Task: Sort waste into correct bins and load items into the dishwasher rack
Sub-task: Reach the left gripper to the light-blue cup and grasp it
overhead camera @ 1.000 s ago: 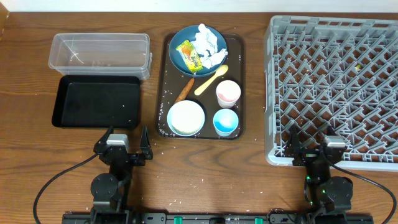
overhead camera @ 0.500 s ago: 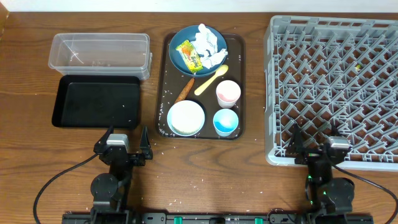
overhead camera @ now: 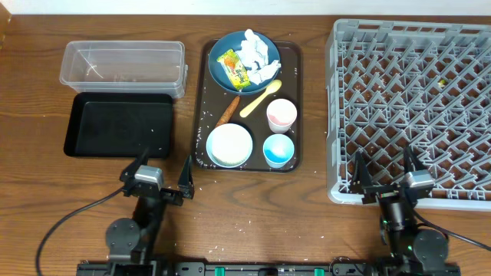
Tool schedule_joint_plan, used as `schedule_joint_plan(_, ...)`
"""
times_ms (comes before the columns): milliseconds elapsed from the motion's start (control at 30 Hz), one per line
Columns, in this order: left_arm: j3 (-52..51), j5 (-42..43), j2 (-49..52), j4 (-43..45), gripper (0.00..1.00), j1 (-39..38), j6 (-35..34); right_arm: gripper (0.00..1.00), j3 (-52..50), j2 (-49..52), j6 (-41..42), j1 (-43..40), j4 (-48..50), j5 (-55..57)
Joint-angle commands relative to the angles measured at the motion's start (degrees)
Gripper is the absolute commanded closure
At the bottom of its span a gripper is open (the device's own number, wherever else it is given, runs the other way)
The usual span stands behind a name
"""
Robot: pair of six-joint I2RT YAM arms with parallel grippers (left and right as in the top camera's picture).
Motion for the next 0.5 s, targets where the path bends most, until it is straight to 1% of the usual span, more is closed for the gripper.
schedule_joint_plan(0, 8.5, 4.6, 5.2, 0.0, 0.06, -0.2, 0.6, 0.01, 7.7, 2.9, -2.1, 0.5, -1.6, -1.2)
schedule_joint_plan(100, 15.7, 8.1, 13.7, -1.6, 0.06, -0.2, 0.5, 0.01, 14.6, 8.7, -2.9, 0.5, -4.7, -1.2)
schedule_joint_plan(200, 24.7, 12.2, 24.7, -5.4, 0.06, -0.2, 0.5, 0.01, 21.8, 15.8, -2.9, 0.5, -8.8, -1.3)
schedule_joint_plan(333, 38.4, 13.9, 39.6, -15.1, 0.06, -1.5, -0.1, 0.01, 31.3, 25.6, -2.9, 0.5, -15.9, -3.2)
schedule_joint_plan(467, 51.9, 13.8, 53.8, -26.2, 0.06, -5.5, -0.1, 0.01, 39.0, 33.9, -2.9, 0.5, -23.2, -6.0)
